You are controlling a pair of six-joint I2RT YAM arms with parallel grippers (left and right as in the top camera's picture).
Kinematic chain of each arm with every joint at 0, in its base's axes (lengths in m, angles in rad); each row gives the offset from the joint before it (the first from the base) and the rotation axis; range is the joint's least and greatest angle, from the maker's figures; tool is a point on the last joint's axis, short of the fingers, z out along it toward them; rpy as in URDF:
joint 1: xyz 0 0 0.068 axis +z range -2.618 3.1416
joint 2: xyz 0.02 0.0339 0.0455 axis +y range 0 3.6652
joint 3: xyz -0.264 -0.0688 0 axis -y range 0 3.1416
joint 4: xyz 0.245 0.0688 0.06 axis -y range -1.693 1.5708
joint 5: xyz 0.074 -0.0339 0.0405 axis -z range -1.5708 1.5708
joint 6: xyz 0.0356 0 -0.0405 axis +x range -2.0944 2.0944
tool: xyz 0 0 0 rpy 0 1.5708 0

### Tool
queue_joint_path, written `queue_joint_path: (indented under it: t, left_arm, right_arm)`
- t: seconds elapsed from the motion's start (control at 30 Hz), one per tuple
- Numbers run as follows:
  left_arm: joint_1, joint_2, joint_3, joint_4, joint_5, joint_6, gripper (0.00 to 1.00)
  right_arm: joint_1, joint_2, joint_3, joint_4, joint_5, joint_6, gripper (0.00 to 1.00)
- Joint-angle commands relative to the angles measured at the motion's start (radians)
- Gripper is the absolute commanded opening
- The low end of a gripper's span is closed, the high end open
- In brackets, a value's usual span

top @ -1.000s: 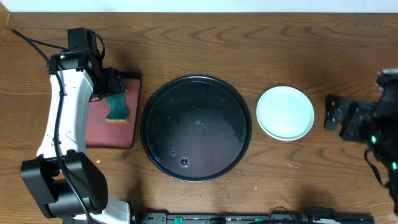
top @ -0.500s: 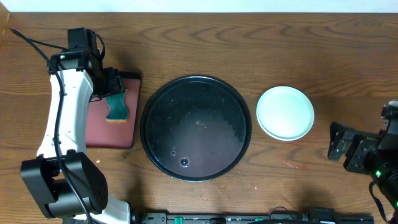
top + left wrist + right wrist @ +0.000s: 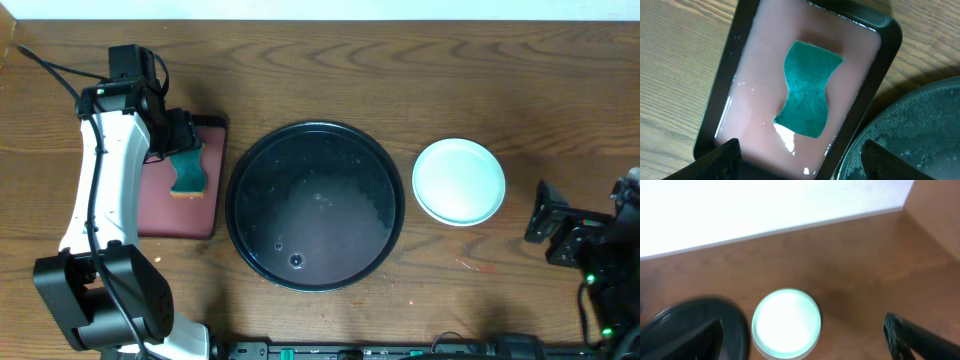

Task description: Clean dirty plates on tray and stack at the side

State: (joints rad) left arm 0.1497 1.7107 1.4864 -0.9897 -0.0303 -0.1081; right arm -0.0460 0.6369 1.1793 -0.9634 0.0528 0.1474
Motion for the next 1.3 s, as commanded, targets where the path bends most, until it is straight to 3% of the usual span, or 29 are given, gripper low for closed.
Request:
queue_joint_path:
  t: [0.0,0.53,0.8,1.27]
  left_arm:
    - [0.002,0.006,0.01,-0.005,-0.003,-0.008,0.77]
    - [0.002,0.006,0.01,-0.004,-0.003,-0.008,0.77]
    - [0.002,0.006,0.01,-0.004,-0.003,-0.008,0.77]
    - [0.002,0.006,0.01,-0.005,-0.003,-0.008,0.77]
  right_arm:
    - [0.006,-0.097,-0.188,0.138,-0.001,-0.034,0.99]
    - [0.006,-0.491,-0.901,0.778,-0.161,-0.068,0.99]
    - [0.006,-0.617,-1.067,0.863,-0.193,-0.067,0.99]
    - [0.008,-0.632,-1.174,0.948,-0.193,-0.067,0.99]
